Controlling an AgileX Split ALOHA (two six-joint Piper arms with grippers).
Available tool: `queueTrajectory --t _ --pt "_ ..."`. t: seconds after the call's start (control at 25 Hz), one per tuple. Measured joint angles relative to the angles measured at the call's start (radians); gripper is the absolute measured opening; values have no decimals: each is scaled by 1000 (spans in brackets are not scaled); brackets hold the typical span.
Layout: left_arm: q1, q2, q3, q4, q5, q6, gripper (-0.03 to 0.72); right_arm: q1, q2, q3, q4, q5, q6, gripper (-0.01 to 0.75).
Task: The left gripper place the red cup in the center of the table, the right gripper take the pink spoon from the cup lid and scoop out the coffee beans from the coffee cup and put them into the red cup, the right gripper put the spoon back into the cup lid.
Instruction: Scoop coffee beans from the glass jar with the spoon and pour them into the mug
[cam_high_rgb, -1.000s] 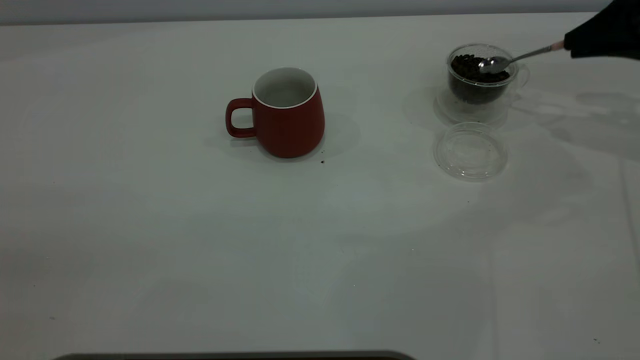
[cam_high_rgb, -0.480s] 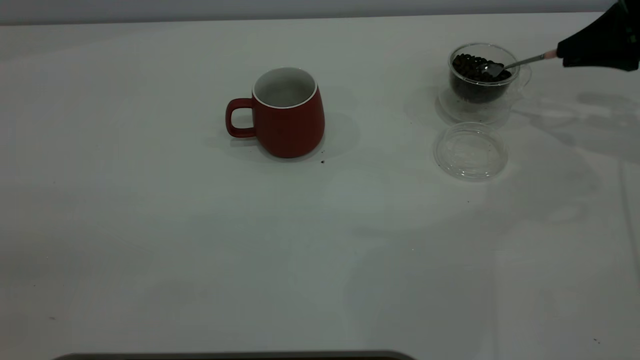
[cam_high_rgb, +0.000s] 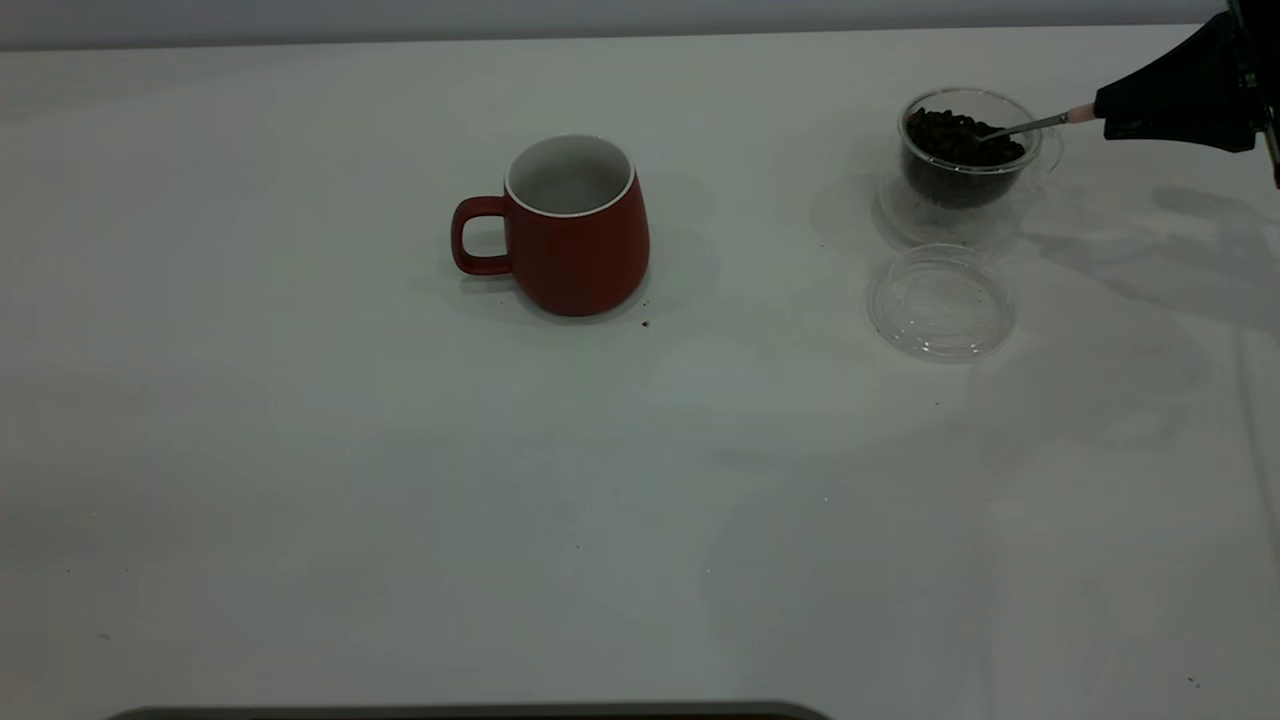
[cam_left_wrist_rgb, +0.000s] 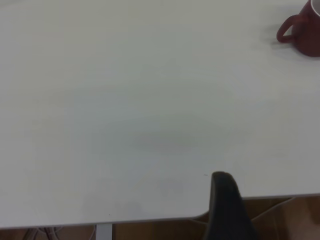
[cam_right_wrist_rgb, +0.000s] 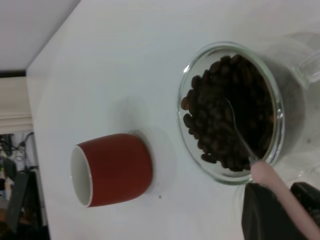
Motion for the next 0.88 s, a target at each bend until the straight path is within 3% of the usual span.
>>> queueTrajectory --t 0.88 --pt "0 0 0 0 0 -2 505 -50 25 0 38 60 56 100"
